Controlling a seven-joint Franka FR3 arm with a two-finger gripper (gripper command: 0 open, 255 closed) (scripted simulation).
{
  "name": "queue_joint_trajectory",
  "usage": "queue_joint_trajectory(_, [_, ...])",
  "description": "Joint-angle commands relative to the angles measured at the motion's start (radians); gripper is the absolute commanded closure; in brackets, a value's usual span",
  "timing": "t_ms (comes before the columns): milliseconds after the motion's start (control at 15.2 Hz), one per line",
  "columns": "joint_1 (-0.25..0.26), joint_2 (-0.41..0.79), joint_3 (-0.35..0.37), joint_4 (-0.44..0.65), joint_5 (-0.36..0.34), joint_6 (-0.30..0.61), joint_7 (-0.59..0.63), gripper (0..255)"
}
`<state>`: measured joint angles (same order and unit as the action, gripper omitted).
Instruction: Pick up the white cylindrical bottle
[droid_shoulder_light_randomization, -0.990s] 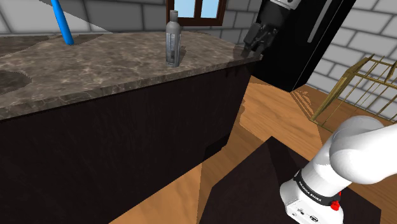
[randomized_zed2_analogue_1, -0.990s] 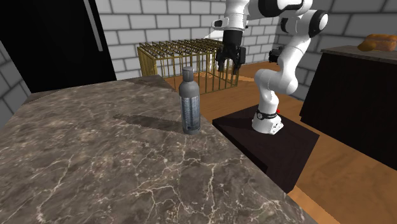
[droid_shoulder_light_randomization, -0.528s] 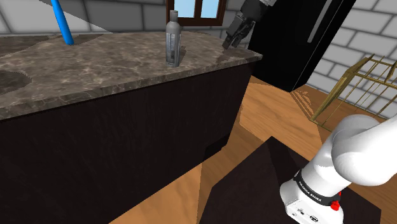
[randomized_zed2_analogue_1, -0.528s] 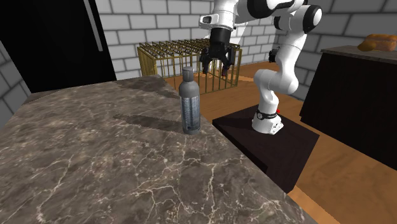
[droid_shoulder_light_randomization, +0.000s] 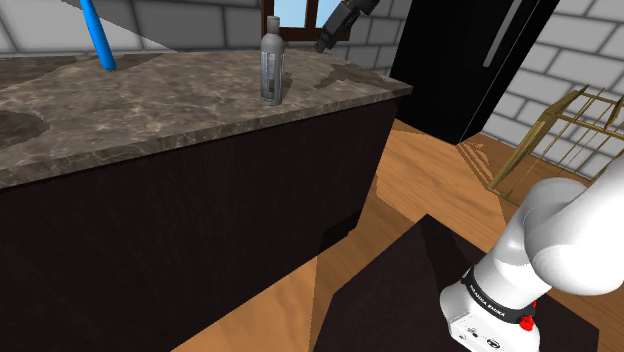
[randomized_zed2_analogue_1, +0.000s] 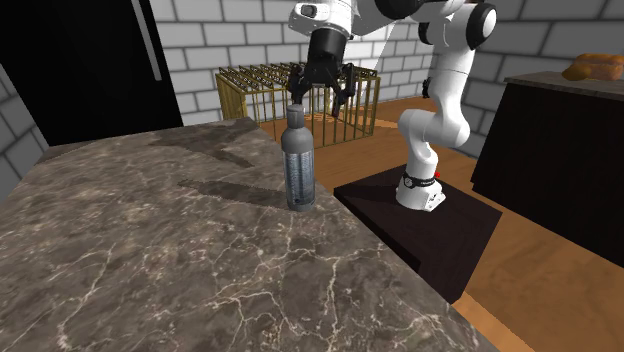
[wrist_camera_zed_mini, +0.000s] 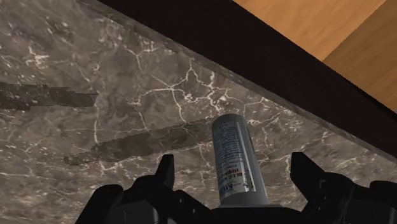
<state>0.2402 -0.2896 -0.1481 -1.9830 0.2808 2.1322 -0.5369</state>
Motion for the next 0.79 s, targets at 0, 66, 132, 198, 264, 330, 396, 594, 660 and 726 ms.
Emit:
queue_joint_trajectory(0, [0.024,0.059,-0.012,0.07,0.04,0.018,-0.076,0])
queue_joint_trajectory(66, [0.035,0.083,-0.016,0.101,0.06,0.024,-0.112,0])
queue_joint_trajectory(132, [0.044,0.107,-0.019,0.132,0.08,0.028,-0.147,0])
queue_joint_trajectory(198, [0.054,0.131,-0.022,0.165,0.101,0.031,-0.183,0])
queue_joint_trajectory(264, [0.062,0.155,-0.024,0.198,0.122,0.033,-0.218,0])
queue_joint_trajectory(330, [0.069,0.179,-0.025,0.233,0.143,0.033,-0.252,0])
queue_joint_trajectory(396, [0.075,0.202,-0.025,0.267,0.164,0.032,-0.286,0])
queue_joint_trajectory(594, [0.089,0.264,-0.023,0.363,0.218,0.024,-0.373,0])
queue_joint_trajectory(660, [0.089,0.261,-0.022,0.346,0.221,0.036,-0.379,0])
queue_joint_trajectory(726, [0.089,0.258,-0.021,0.33,0.224,0.049,-0.385,0])
